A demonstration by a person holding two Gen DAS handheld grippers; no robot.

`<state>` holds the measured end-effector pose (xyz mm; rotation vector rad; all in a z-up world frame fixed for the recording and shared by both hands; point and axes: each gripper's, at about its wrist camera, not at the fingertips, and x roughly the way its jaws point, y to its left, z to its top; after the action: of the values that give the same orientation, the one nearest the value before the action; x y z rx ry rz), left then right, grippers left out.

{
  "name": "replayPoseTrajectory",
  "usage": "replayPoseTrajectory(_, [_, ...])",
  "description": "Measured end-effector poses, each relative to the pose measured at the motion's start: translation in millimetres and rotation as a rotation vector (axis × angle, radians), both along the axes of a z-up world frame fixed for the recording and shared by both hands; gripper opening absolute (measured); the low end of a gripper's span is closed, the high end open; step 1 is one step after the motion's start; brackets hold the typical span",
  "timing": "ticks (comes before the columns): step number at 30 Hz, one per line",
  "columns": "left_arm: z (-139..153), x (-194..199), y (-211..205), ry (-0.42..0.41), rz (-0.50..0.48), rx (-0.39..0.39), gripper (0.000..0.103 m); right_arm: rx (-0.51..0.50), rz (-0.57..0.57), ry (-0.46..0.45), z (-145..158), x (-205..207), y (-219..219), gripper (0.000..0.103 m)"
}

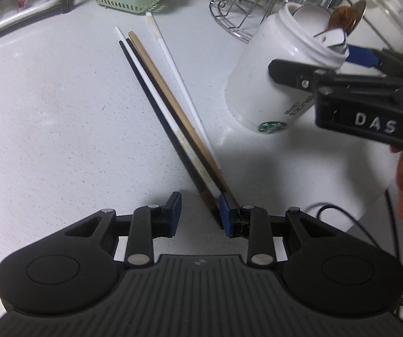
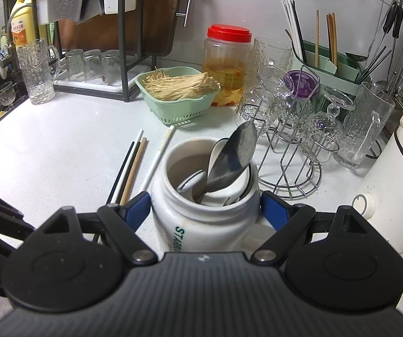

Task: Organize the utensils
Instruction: 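Grasp a black chopstick with the left tool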

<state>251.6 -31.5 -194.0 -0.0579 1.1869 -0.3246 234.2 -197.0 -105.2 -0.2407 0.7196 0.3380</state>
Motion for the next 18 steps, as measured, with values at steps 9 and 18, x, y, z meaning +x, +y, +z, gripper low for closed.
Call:
replayPoseTrajectory(9, [1.8, -1.9, -10.3, -0.012, -0.022, 0.044, 0.029, -0.007, -0.011, -0.001, 0.0, -0.1, 2.6, 0.088])
replayPoseTrajectory(18, [1.9, -10.0, -5.4, 0.009, -0.014, 0.072, 0.011, -0.005, -0.035, -0.009, -1.1, -1.7, 5.7, 0.088])
